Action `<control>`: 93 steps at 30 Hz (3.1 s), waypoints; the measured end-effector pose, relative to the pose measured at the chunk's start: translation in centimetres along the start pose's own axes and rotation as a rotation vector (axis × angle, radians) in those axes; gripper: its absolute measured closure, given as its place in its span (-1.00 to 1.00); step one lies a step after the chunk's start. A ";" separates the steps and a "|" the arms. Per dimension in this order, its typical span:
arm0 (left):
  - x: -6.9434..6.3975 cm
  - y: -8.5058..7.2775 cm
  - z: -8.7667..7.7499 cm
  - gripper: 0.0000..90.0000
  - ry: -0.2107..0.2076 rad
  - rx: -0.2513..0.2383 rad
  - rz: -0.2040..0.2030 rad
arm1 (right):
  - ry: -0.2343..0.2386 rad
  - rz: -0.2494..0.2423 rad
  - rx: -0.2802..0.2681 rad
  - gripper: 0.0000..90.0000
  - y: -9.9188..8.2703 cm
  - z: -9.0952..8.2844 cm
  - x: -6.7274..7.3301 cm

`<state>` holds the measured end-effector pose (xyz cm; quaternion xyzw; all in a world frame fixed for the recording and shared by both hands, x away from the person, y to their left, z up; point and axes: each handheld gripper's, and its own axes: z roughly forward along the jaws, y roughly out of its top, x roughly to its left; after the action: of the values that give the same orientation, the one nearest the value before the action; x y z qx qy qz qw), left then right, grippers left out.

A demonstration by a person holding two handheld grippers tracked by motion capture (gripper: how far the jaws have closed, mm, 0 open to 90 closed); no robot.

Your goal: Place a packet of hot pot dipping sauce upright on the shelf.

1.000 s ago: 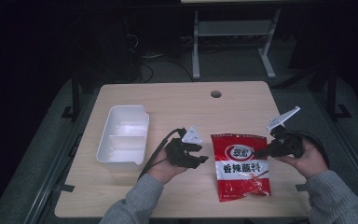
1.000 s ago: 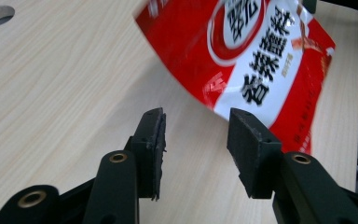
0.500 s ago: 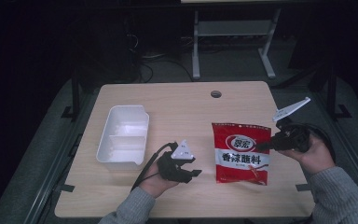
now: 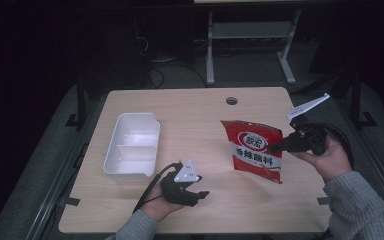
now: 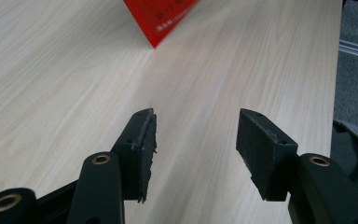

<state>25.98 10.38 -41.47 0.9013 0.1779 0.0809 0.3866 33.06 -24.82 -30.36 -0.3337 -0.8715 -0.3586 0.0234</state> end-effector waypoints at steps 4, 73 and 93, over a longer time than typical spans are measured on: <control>-0.2 -0.7 -0.1 0.01 -0.004 0.002 0.003 | 0.001 0.008 -0.013 0.99 1.0 0.5 0.6; -1.3 -6.0 -2.6 -0.37 0.009 0.044 0.018 | 0.190 0.007 -0.148 0.99 15.7 10.0 9.2; -1.2 -7.3 -3.4 -0.38 0.025 0.067 0.021 | 0.224 -0.018 -0.157 0.99 19.1 13.2 11.7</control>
<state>22.05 16.86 -44.41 0.9144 0.1758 0.0903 0.3533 38.02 0.22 -25.26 -0.2847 -0.8357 -0.4607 0.0913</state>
